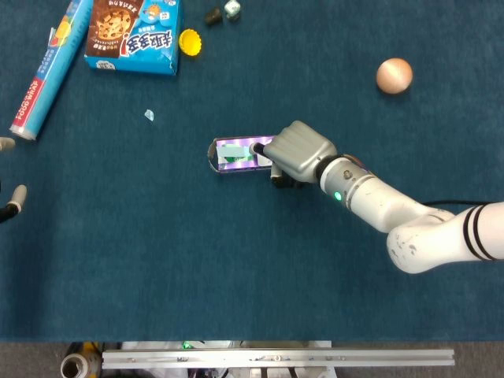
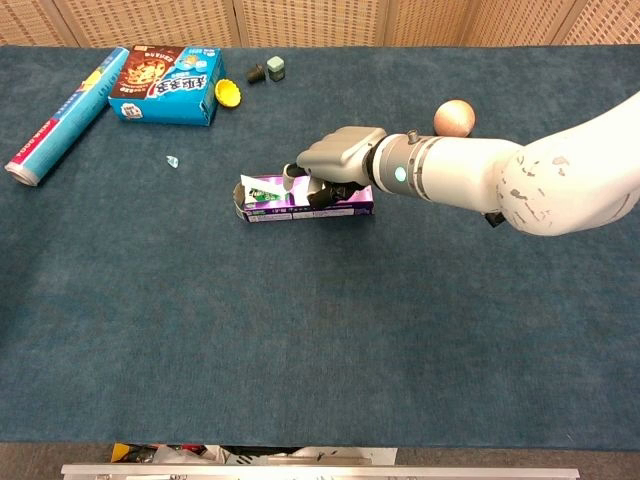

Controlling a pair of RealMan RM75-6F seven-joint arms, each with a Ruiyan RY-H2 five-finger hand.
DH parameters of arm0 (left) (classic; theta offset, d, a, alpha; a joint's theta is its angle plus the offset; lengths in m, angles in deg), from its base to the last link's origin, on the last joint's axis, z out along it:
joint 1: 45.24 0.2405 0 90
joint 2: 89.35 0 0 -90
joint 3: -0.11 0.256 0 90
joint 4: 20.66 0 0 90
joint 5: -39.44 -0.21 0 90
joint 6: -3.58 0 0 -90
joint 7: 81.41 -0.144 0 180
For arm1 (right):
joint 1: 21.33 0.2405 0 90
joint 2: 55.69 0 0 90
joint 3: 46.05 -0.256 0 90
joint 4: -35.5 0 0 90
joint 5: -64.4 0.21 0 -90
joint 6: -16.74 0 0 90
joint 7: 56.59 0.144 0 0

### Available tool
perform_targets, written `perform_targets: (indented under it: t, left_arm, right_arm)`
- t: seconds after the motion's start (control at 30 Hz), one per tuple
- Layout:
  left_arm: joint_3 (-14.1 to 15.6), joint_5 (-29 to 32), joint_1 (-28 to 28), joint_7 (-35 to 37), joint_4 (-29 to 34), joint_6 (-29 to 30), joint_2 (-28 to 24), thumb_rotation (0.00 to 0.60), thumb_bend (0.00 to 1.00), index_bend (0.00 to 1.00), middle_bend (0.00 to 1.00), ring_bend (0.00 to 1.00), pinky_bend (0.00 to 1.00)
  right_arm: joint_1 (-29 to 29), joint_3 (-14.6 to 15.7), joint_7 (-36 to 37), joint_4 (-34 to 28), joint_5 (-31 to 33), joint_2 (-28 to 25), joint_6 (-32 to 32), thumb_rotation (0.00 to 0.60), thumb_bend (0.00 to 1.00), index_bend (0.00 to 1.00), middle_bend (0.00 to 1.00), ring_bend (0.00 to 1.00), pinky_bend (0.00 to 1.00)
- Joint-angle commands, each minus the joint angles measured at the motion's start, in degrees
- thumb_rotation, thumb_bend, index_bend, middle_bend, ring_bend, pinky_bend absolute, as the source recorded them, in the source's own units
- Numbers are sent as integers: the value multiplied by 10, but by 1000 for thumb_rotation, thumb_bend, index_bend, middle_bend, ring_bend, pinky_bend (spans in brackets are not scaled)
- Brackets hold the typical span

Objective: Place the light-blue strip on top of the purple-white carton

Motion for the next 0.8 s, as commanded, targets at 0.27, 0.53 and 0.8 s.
perform_targets:
  t: [0.27,0.53,0.8]
  left_arm:
    - [1,0,1,3,-4,-1,2,600,246,293,687,741,947]
    - [0,0,1,3,-3,-2,1,600,246,293,687,741,947]
    - [0,1,3,5,-5,-1,1,600,246,293,687,741,947]
  right_arm:
    - [1,5,-6,7,7,6,-4,207,1000,196,1000,1000,1000]
    - [-5,-7,7,5,0,3,1,211,1000,196,1000,1000,1000]
    - [-4,-7,5,26,1,17,-10,215,1000,201,1000,1000,1000]
